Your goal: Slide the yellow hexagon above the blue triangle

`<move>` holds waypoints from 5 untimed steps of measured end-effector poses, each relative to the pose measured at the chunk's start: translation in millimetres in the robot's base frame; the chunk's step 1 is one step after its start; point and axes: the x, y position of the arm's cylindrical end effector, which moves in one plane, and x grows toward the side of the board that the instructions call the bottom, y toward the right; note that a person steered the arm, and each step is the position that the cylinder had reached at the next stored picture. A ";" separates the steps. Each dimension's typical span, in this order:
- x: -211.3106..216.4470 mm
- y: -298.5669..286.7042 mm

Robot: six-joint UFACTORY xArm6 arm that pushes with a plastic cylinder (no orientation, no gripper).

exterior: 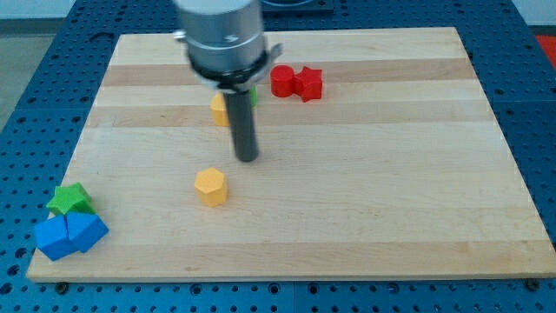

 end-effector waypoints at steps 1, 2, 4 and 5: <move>4.0 37.4; 27.1 32.9; 43.1 -72.5; 55.1 -109.9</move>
